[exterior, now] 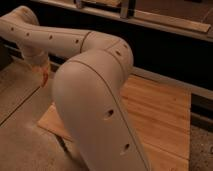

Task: Drag the pepper across the table

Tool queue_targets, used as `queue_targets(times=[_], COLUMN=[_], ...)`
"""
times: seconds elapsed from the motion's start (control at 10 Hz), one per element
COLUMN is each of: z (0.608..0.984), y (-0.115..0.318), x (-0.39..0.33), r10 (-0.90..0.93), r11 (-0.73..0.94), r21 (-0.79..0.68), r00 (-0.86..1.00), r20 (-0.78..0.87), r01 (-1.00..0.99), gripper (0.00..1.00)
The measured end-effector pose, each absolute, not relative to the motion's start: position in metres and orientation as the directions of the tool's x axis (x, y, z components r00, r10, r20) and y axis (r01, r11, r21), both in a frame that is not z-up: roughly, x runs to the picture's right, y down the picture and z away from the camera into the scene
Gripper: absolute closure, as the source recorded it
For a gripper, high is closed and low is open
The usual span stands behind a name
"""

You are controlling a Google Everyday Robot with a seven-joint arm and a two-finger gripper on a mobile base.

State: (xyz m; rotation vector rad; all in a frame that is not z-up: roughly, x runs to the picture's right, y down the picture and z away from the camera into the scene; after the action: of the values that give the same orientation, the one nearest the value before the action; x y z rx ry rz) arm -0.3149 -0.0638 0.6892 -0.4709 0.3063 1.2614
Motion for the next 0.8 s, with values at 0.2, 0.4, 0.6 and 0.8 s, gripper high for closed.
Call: queue_targets(times=[0.2,0.4,0.6,0.8], z=[0.683,0.675,0.663,0.652], y=[-0.036,-0.019,0.0,0.01], x=[-0.337,-0.342,-0.357,-0.374], r10=[0.81,0.795,0.784,0.783], r11=[0.286,0.326,0.338,0.352], r21=[-0.193,-0.194,-0.222,-0.252], r00=[0.345,0.38,0.405,0.431], r20=[-0.475,-0.474,-0.471,-0.448], r01=[-0.938,-0.925,-0.914,-0.901], gripper=[1.0,1.0,1.0,1.0])
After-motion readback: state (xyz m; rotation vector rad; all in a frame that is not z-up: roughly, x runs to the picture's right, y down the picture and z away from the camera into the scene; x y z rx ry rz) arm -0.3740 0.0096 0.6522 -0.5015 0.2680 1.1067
